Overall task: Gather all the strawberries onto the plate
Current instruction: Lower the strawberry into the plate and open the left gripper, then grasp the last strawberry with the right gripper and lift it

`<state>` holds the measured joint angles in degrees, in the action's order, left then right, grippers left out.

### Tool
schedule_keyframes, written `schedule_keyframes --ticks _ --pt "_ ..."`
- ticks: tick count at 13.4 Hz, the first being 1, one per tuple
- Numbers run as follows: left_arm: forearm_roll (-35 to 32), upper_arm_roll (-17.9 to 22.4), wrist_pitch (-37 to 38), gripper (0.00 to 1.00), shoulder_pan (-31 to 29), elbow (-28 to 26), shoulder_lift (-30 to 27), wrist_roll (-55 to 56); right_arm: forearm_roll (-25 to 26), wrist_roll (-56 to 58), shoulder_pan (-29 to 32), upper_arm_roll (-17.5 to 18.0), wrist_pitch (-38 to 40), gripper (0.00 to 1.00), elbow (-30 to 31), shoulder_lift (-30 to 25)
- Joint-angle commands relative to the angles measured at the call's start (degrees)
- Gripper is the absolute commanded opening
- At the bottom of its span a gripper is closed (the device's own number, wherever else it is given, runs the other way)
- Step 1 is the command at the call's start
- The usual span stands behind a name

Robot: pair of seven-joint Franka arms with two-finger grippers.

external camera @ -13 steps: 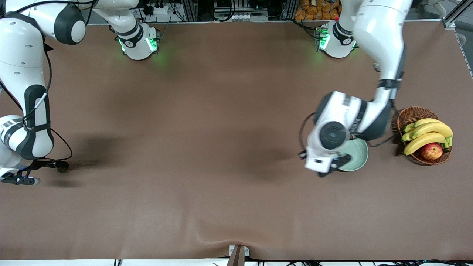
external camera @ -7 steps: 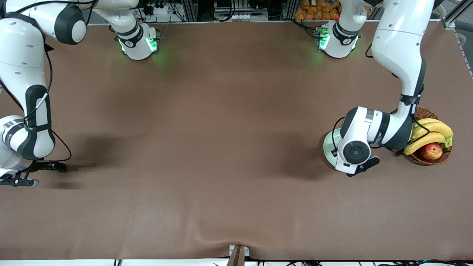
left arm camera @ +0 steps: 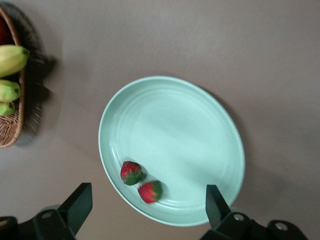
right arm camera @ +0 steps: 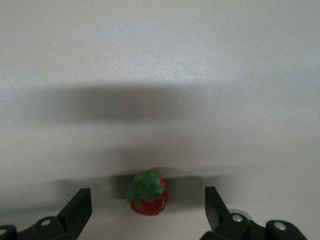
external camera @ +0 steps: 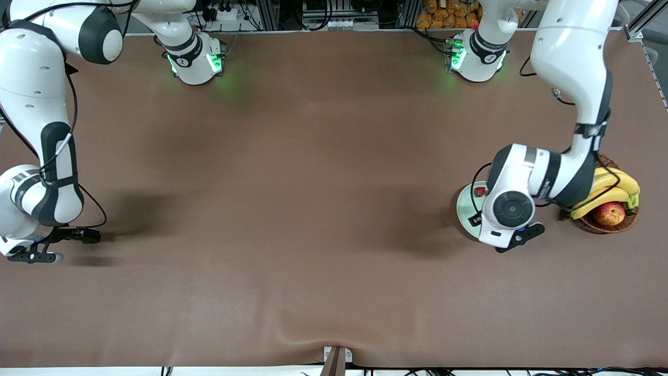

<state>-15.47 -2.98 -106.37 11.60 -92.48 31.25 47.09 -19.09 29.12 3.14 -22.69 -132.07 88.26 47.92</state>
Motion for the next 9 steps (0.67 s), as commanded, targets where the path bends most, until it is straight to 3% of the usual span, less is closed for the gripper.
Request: schedule_keyframes --ticks 1,3,5,9 --pt "3.8 -0.7 0.5 1.00 -0.5 2.0 -2.2 -1.7 -0.5 1.2 0.3 0.1 -1.6 1.00 0.6 0.2" --pt "5.9 -0.7 0.6 1.00 -0.1 3.5 -2.6 -1.7 -0.5 1.1 0.4 0.1 -1.6 1.00 0.4 0.2" --pt "7.2 -0.7 0.6 1.00 -0.4 5.4 -2.8 -3.8 -0.9 0.5 0.1 0.1 -1.0 0.01 0.7 0.2" --pt "8.8 -0.5 0.3 1.00 -0.7 6.8 -2.4 -6.9 -0.8 1.0 0.3 0.1 -0.7 0.00 0.7 0.2"
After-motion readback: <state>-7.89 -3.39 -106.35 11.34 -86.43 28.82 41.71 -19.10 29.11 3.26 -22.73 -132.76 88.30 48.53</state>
